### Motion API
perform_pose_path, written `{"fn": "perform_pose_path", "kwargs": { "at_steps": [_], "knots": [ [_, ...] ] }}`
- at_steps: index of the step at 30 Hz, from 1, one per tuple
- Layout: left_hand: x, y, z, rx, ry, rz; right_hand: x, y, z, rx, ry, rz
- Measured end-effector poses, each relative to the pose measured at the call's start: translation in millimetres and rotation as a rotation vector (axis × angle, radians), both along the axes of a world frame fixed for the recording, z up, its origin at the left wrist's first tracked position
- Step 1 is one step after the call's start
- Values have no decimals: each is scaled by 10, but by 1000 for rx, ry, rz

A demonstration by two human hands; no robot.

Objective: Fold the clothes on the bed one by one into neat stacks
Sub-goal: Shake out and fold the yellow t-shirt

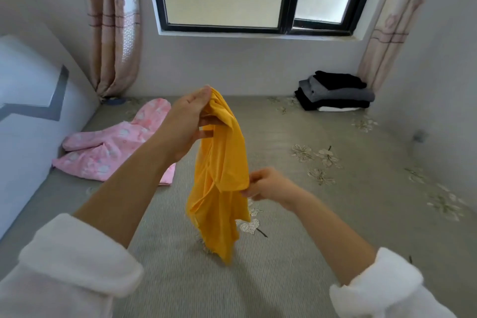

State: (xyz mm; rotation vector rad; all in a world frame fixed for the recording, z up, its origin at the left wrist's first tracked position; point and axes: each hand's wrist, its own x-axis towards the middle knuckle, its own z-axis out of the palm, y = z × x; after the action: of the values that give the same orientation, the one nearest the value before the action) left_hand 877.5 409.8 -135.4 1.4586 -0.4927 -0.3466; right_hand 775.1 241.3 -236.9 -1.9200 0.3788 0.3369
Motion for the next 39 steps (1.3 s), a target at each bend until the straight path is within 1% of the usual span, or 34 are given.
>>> {"fn": "perform_pose_path", "kwargs": {
  "at_steps": [2,3,4,5,7,9,10,12,15,16,18,20,22,24,25,26,27,28,29,30,31,32,33,35,36,37,38,39],
  "knots": [
    [12,12,68,-41,33,10,19,231,-235,-73,98,151],
    [11,20,112,-66,47,19,44,362,-354,-107,126,179],
    [5,27,158,-105,67,22,70,504,-452,-142,126,157],
    [0,33,200,-151,92,18,98,632,-537,-153,102,77],
    [4,78,286,-219,133,9,168,794,-656,-93,8,-148],
    [40,214,361,-228,129,46,239,756,-653,-73,-72,-274],
    [81,323,387,-222,120,97,267,665,-611,-48,-83,-292],
    [220,625,380,-168,99,295,256,384,-470,85,-114,-316],
    [406,1115,169,27,32,648,155,-142,-137,251,-211,-341],
    [427,1228,58,71,13,713,127,-260,-12,286,-230,-337],
    [430,1339,-171,77,64,734,122,-404,214,312,-201,-318],
    [399,1375,-350,94,164,732,147,-449,427,214,-148,-272],
    [399,1411,-456,171,182,728,124,-503,650,102,-140,-184],
    [424,1436,-492,199,150,642,31,-593,915,15,-103,45],
    [430,1448,-487,218,135,584,-17,-616,1038,-72,-47,186],
    [455,1476,-488,271,107,519,-45,-630,1125,-217,24,311],
    [492,1511,-492,348,70,441,-36,-652,1158,-417,79,391],
    [537,1559,-483,424,47,320,16,-701,1139,-638,103,405],
    [570,1594,-461,482,65,163,90,-768,1096,-818,105,372],
    [620,1621,-457,542,108,26,156,-834,1043,-940,108,313],
    [667,1626,-461,623,119,-64,217,-904,976,-1029,114,246],
    [715,1595,-481,739,65,-94,269,-973,908,-1100,120,179],
    [772,1527,-519,872,-47,-33,318,-1045,839,-1170,122,117],
    [884,1317,-610,1084,-270,248,419,-1179,704,-1289,85,8],
    [934,1202,-642,1187,-353,391,481,-1229,641,-1310,51,-52],
    [968,1086,-672,1302,-405,490,552,-1274,587,-1282,26,-128],
    [1008,979,-684,1402,-421,558,640,-1309,548,-1183,26,-220],
    [1079,884,-675,1456,-398,601,735,-1342,529,-995,44,-334]
  ]
}}
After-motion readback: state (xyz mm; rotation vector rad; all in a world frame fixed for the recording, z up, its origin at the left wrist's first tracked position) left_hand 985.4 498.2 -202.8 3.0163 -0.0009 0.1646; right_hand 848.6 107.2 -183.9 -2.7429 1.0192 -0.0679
